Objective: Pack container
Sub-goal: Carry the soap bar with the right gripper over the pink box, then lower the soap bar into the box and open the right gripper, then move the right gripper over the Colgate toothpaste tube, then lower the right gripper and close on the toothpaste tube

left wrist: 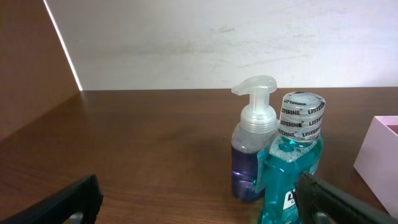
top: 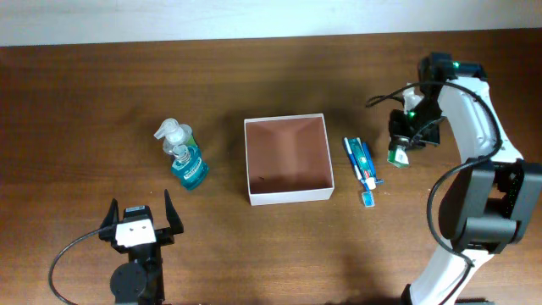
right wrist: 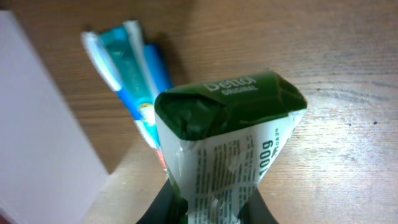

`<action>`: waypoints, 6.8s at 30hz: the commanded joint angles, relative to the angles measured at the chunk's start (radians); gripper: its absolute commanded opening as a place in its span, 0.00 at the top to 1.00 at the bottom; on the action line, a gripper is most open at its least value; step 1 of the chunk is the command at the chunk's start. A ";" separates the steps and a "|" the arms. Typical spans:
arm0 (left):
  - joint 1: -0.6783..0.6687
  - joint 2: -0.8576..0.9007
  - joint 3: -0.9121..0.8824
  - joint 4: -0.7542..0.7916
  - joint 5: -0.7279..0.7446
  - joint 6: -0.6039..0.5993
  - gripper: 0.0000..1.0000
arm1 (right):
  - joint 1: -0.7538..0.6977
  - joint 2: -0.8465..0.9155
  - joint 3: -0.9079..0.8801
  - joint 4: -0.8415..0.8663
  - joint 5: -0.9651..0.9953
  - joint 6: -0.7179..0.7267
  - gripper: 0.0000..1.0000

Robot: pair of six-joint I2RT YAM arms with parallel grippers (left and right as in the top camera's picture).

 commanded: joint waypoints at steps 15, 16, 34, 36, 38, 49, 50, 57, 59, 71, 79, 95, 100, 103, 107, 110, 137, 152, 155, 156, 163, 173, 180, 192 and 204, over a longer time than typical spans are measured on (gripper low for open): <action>-0.005 -0.008 -0.006 0.001 0.003 0.016 0.01 | 0.381 -0.065 0.473 -0.114 -0.093 0.077 0.95; -0.005 -0.008 -0.006 0.001 0.003 0.016 0.01 | 0.403 -0.064 0.473 -0.114 -0.090 0.077 0.96; -0.005 -0.008 -0.006 0.001 0.003 0.016 0.01 | 0.578 -0.004 0.346 -0.073 0.100 0.198 0.95; -0.005 -0.008 -0.006 0.001 0.003 0.016 0.00 | 0.578 -0.004 0.309 -0.052 0.100 0.197 0.95; -0.005 -0.008 -0.006 0.001 0.003 0.016 0.01 | 0.578 -0.004 0.277 -0.031 0.099 0.197 0.95; -0.005 -0.008 -0.006 0.001 0.003 0.016 0.01 | 0.578 0.005 0.140 0.083 0.154 0.234 0.95; -0.005 -0.008 -0.006 0.001 0.003 0.016 0.01 | 0.578 0.005 0.130 0.092 0.155 0.234 0.95; -0.005 -0.008 -0.006 0.001 0.003 0.016 0.00 | 0.578 0.005 0.093 0.138 0.187 0.241 0.95; -0.005 -0.008 -0.006 0.001 0.003 0.016 0.01 | 0.578 0.005 0.082 0.144 0.188 0.241 0.95; -0.005 -0.008 -0.006 0.001 0.003 0.016 0.01 | 0.578 0.005 0.012 0.191 0.188 0.241 0.95; -0.005 -0.008 -0.006 0.001 0.003 0.016 0.01 | 0.578 0.007 -0.074 0.255 0.189 0.241 0.95; -0.005 -0.008 -0.006 0.001 0.003 0.016 0.01 | 0.578 0.073 -0.106 0.314 0.211 0.275 0.94; -0.005 -0.008 -0.006 0.001 0.003 0.016 0.01 | 0.578 0.088 -0.106 0.315 0.236 0.275 0.94; -0.005 -0.008 -0.006 0.001 0.003 0.016 0.01 | 0.578 0.088 -0.106 0.321 0.260 0.275 0.94; -0.005 -0.008 -0.006 0.001 0.003 0.016 0.01 | 0.578 0.088 -0.106 0.328 0.260 0.278 0.94; -0.005 -0.008 -0.006 0.001 0.003 0.016 0.01 | 0.578 0.088 -0.106 0.329 0.259 0.278 0.79; -0.005 -0.008 -0.006 0.001 0.003 0.016 0.01 | 0.541 0.085 0.374 -0.025 0.268 0.266 0.62; -0.005 -0.008 -0.006 0.001 0.003 0.016 0.01 | 0.241 0.086 0.347 -0.184 0.256 0.024 0.68; -0.005 -0.008 -0.006 0.001 0.003 0.016 0.01 | 0.225 0.086 0.285 -0.151 0.255 0.003 0.76; -0.005 -0.008 -0.006 0.001 0.003 0.016 0.01 | 0.224 0.086 0.268 -0.143 0.256 0.002 0.76; -0.005 -0.008 -0.006 0.001 0.003 0.016 0.01 | 0.223 0.087 0.074 -0.058 0.254 0.003 0.82; -0.005 -0.008 -0.006 0.001 0.003 0.016 0.01 | 0.223 0.087 -0.052 0.007 0.202 -0.031 0.76; -0.005 -0.008 -0.006 0.001 0.003 0.016 0.01 | 0.223 0.087 -0.068 0.045 0.127 -0.068 0.72; -0.005 -0.008 -0.006 0.001 0.003 0.016 0.00 | 0.223 0.087 -0.163 0.173 0.153 -0.068 0.72; -0.005 -0.008 -0.006 0.001 0.003 0.016 0.01 | 0.223 0.087 -0.172 0.241 0.180 -0.079 0.71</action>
